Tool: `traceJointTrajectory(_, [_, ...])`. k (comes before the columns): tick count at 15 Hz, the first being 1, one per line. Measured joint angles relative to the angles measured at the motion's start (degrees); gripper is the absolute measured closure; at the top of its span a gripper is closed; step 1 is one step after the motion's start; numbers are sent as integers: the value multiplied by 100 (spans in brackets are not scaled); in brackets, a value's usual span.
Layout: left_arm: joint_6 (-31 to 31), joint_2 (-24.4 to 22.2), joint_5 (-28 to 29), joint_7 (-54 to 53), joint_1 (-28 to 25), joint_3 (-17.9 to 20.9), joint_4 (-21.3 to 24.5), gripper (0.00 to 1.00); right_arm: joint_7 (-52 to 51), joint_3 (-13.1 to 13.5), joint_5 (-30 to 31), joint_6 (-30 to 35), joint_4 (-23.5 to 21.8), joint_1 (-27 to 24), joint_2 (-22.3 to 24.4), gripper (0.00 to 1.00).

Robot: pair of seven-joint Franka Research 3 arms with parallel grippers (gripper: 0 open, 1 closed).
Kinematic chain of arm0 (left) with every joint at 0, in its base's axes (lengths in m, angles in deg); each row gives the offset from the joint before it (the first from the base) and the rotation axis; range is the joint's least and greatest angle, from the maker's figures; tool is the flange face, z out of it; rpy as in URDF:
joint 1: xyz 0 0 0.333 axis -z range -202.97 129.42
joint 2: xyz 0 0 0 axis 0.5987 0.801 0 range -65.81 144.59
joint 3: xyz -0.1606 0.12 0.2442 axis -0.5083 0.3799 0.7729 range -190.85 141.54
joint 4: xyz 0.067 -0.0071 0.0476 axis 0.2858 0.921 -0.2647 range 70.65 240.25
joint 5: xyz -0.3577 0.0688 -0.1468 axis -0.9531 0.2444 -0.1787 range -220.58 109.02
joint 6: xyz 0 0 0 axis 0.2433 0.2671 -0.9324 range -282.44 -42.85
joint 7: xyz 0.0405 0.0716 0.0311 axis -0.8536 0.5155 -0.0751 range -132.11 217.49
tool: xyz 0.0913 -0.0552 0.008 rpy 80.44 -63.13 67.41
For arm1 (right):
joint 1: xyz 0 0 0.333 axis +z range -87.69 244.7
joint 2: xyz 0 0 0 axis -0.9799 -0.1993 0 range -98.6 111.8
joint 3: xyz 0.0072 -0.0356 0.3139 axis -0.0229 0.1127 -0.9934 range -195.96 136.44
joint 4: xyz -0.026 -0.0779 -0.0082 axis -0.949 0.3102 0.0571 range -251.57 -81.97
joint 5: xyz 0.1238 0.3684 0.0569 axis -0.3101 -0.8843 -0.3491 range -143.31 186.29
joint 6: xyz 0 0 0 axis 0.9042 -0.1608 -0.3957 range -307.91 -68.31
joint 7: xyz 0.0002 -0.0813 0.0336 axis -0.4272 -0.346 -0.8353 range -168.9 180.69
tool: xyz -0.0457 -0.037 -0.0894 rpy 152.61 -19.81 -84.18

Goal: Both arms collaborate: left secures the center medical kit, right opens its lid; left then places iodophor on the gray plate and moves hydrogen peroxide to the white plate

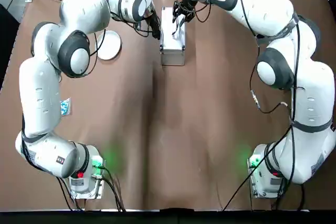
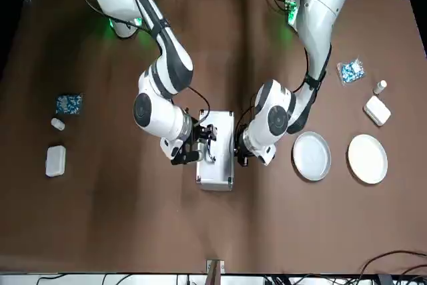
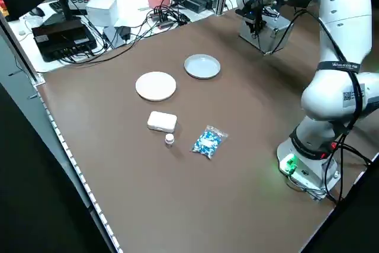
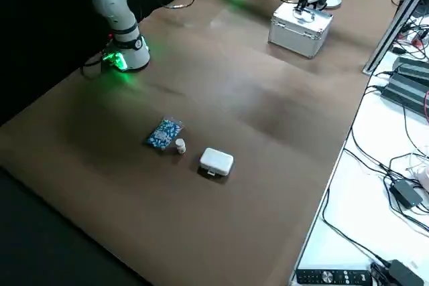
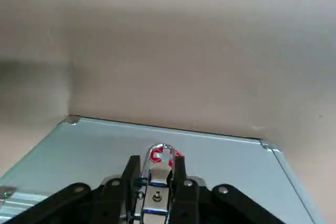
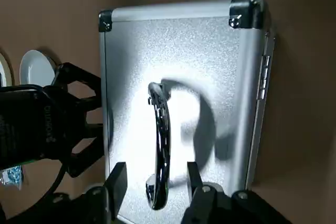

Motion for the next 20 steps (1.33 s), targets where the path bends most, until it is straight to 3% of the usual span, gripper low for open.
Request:
traceJointTrajectory(1, [0, 0, 0, 0, 0, 0, 0, 70, 0, 0, -5, 0, 1, 8, 0, 50])
traceJointTrajectory(14, [0, 0, 0, 3, -6, -3, 0, 70, 89, -10, -19, 0, 1, 172, -85, 63])
traceJointTrajectory(19, [1, 0, 0, 4, -7, -3, 0, 70, 282, -10, -28, 0, 4, 237, -85, 77])
traceJointTrajectory(20, [1, 1, 0, 4, -7, -2, 0, 70, 294, -6, -26, -6, 3, 242, -86, 86])
